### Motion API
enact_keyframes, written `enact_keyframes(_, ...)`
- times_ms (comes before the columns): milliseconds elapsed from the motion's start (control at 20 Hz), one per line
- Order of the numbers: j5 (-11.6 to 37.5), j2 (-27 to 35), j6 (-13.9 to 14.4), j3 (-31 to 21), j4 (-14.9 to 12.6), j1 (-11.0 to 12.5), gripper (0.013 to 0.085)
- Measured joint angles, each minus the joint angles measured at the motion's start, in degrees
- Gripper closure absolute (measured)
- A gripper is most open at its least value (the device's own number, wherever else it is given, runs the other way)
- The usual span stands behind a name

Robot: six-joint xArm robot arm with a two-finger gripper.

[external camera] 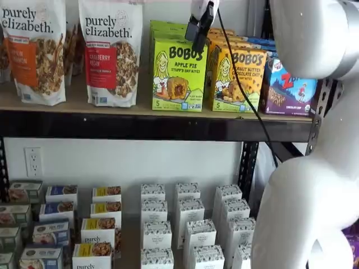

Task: Pick the green box on the top shelf, the fourth from the left

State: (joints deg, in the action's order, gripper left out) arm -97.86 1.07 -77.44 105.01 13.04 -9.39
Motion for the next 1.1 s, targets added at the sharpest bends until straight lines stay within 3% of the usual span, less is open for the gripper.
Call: enact_keyframes(1100,2.5,-0.9,0.4,-4.7,-3.7,-1.7,0.013)
